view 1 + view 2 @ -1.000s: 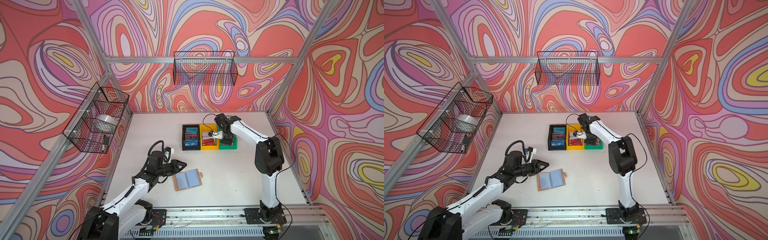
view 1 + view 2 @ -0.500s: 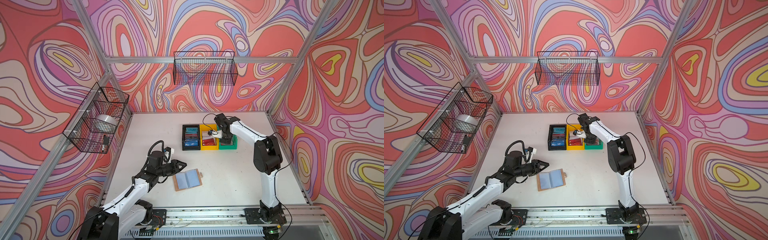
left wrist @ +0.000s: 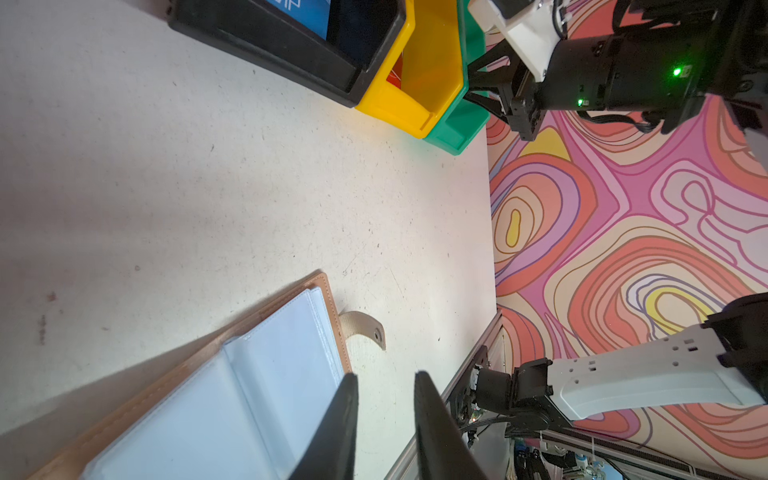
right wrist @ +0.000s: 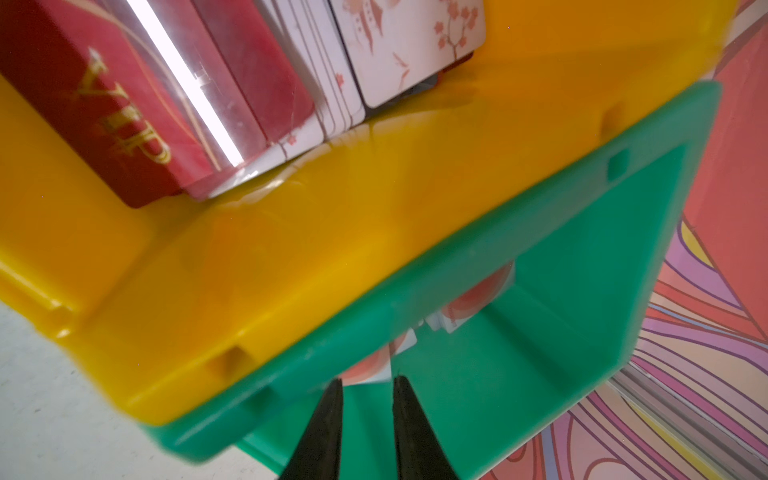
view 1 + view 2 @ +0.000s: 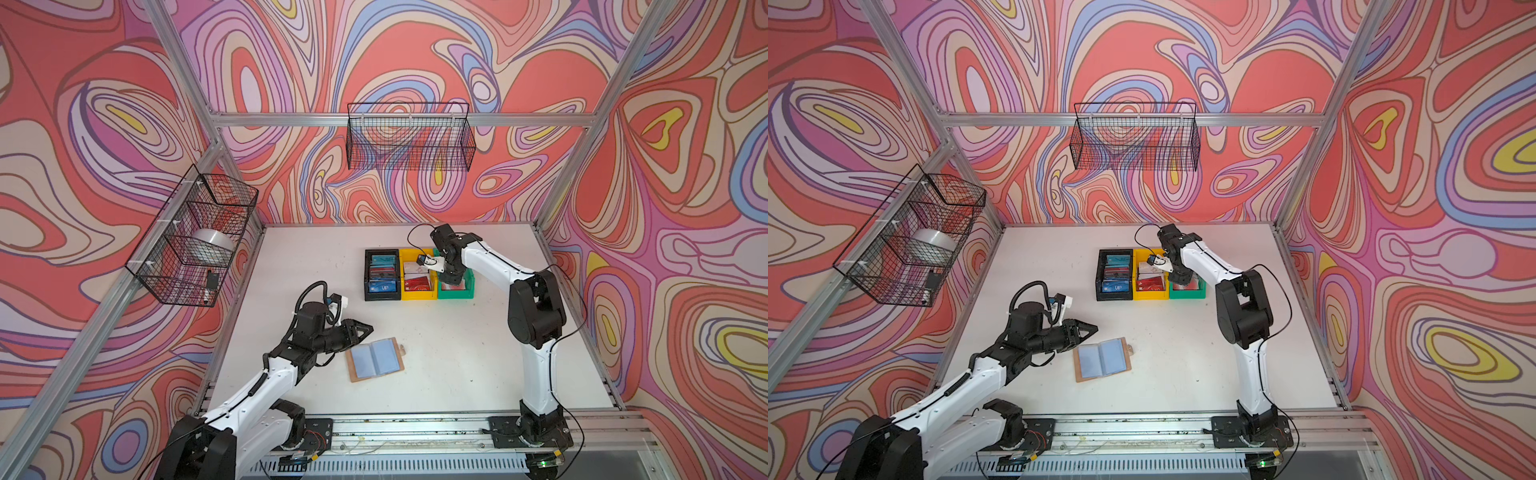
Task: Take the credit cards out of the card holder
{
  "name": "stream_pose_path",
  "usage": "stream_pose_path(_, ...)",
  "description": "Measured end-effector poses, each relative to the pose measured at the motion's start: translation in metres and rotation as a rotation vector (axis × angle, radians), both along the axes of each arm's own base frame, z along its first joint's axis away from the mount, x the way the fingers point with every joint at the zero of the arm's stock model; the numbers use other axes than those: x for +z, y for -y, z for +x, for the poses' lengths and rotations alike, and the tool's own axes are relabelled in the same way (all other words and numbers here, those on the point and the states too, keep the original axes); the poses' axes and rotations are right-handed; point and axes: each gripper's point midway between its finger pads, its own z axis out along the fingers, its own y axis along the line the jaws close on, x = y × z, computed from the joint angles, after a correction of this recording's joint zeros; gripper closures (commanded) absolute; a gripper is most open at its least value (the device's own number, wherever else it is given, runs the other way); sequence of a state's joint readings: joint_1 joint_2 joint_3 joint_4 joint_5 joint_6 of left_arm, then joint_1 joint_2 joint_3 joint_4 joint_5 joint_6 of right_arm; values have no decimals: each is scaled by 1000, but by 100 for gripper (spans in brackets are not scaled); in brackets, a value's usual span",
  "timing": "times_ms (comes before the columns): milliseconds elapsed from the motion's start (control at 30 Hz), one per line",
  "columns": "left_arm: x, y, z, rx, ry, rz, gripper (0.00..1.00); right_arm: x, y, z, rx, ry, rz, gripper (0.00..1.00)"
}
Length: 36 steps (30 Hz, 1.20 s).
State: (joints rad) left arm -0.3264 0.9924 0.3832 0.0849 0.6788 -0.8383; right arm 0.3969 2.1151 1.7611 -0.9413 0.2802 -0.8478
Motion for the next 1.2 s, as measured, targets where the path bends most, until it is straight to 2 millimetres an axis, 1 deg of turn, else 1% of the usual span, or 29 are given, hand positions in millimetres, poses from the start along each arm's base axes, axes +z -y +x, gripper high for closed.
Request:
stream_pose_path(267, 2, -1, -1, 6, 6, 3, 73, 0, 0, 1, -13, 1, 12, 74)
stream_pose_path(400, -3, -4, -3, 8, -4, 29, 71, 2, -5, 2, -73, 8, 107, 73)
stream_pose_path(467, -6, -7, -4, 15, -15, 51, 69, 8, -7, -1, -119, 20, 201, 72)
stream_pose_path(533, -5, -10, -1, 27, -11, 77, 67, 23, -4, -6, -173, 47, 305, 68)
stream_pose_path(567, -1, -12, 2, 38, 1, 90, 66, 35, 0, -11, -207, 70, 366, 66)
stream_pose_path(600, 6, -13, 7, 49, 23, 103, 64, 50, 6, -16, -243, 102, 426, 59)
stream_pose_path(633, 13, -15, 10, 60, 39, 113, 61, 62, 11, -19, -265, 131, 471, 49)
stream_pose_path(667, 23, -18, 16, 77, 67, 129, 55, 79, 17, -23, -297, 174, 526, 36)
stream_pose_path(700, 32, -20, 22, 93, 95, 144, 22, 95, 25, -28, -329, 220, 575, 12)
stream_pose_path(733, 42, -23, 28, 111, 125, 162, 18, 106, 30, -31, -350, 256, 612, 2)
stream_pose_path(800, 59, -32, 39, 158, 174, 213, 15, 126, 41, -40, -386, 344, 685, 2)
stream_pose_path(833, 65, -38, 43, 184, 193, 242, 15, 131, 44, -44, -402, 374, 718, 2)
stream_pose_path(900, 73, -50, 49, 230, 225, 304, 15, 131, 53, -53, -436, 418, 772, 2)
stream_pose_path(967, 74, -63, 53, 272, 248, 370, 14, 122, 66, -60, -481, 462, 801, 2)
stream_pose_path(1033, 73, -76, 55, 311, 270, 439, 12, 108, 80, -66, -529, 511, 802, 2)
stream_pose_path(1100, 75, -90, 58, 357, 307, 506, 11, 88, 94, -71, -577, 558, 806, 2)
stream_pose_path(1200, 75, -112, 62, 433, 376, 605, 5, 59, 103, -77, -616, 595, 823, 2)
